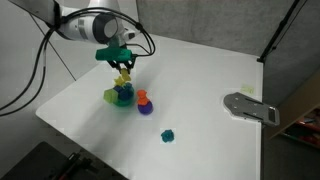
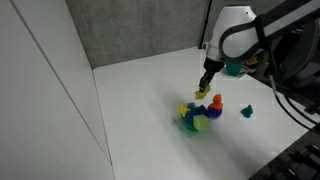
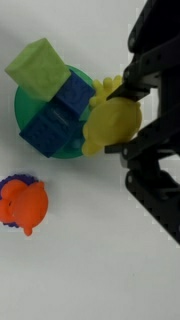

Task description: Remove the yellow bear from the green bowl and put it on the table

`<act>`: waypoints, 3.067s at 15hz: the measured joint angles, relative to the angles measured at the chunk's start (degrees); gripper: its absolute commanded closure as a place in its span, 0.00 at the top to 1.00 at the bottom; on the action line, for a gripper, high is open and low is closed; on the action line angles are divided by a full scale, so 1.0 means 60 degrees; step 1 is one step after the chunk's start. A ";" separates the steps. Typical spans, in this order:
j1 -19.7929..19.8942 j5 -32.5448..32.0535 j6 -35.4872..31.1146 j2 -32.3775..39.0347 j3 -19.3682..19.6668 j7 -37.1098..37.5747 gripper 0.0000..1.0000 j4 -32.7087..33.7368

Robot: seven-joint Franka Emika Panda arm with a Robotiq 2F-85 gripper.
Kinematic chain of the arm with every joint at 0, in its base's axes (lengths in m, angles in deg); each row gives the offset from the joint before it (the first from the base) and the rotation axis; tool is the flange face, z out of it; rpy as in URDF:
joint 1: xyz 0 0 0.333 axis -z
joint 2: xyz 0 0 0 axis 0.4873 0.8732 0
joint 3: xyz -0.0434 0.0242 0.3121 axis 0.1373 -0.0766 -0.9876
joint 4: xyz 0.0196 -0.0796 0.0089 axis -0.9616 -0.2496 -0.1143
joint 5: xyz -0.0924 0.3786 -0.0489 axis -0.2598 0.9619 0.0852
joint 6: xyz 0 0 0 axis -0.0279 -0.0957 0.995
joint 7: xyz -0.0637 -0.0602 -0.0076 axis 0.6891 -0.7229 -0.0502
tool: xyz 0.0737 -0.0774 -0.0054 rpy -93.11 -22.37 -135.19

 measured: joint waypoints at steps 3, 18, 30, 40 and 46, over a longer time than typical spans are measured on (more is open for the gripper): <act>0.0006 -0.0031 0.0347 -0.0180 0.0465 0.0593 0.17 0.0261; 0.0953 -0.0195 0.1052 0.0609 0.2450 0.2692 0.17 0.1203; 0.1375 0.0387 0.1234 0.1831 0.3128 0.5143 0.17 0.1353; 0.1263 0.1148 -0.0189 0.2368 0.3095 0.6425 0.17 0.1357; 0.1028 0.1267 -0.1215 0.3016 0.3053 0.6708 0.17 0.1331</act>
